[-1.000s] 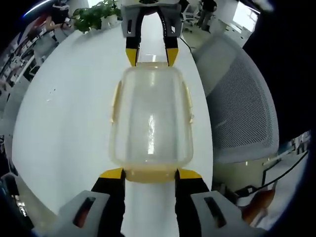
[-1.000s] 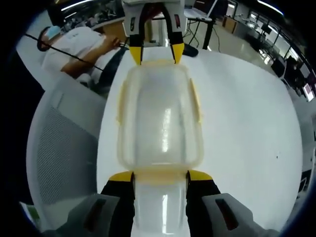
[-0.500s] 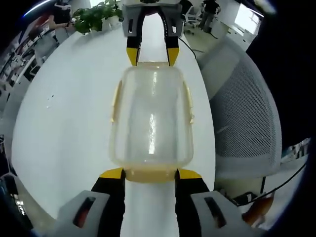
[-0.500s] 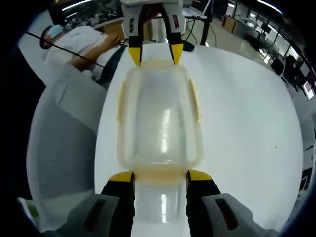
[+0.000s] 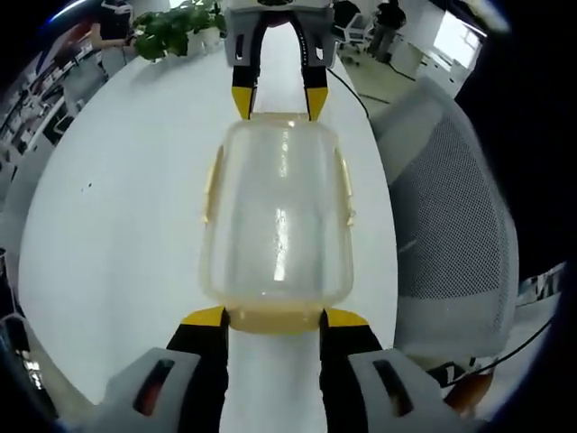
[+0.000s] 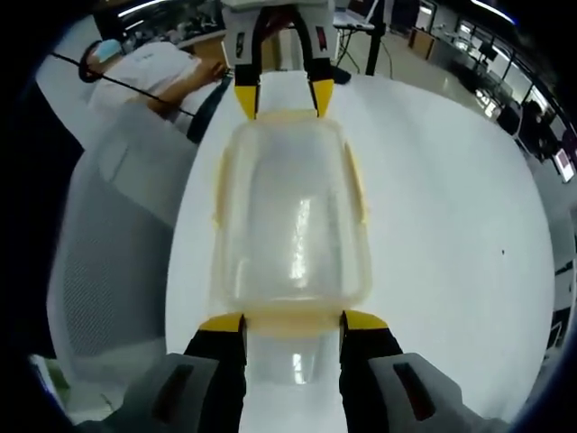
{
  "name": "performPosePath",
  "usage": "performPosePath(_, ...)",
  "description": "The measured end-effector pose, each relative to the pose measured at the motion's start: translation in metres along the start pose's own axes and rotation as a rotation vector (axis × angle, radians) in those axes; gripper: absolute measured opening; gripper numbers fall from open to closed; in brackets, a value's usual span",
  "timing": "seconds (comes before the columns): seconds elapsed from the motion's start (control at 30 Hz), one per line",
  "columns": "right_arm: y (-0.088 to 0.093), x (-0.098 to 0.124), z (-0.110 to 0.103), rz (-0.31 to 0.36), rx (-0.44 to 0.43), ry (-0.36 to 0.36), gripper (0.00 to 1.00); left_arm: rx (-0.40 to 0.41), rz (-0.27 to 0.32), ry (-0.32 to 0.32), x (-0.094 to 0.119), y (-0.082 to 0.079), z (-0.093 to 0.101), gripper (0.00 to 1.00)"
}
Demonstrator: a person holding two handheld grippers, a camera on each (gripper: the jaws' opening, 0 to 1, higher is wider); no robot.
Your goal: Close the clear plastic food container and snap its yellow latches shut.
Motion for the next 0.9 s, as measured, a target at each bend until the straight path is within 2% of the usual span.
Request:
performPosePath(0.5, 0.037, 0.009, -0.003, -0.005, 0.006, 0.002, 0.39, 0.004, -0.008, 0.000, -0.019, -0.034, 0.006, 0.38)
performPosePath(0.9, 0.059, 0.013, -0.012, 0.001, -0.012, 0.006, 0.39, -0.011, -0.012, 0.015, -0.031, -0.053, 0.011, 0.38)
Point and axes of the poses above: the point that each gripper's makers call its tool centre point, and the gripper's own axes: x roughly backward along the fingers, z roughly to its right, y roughly out of its underside, the point moved 5 cm from there along x, roughly backward along the fingers, and after that the axes turned 5 degrees about -y, right-handed, at the moved point
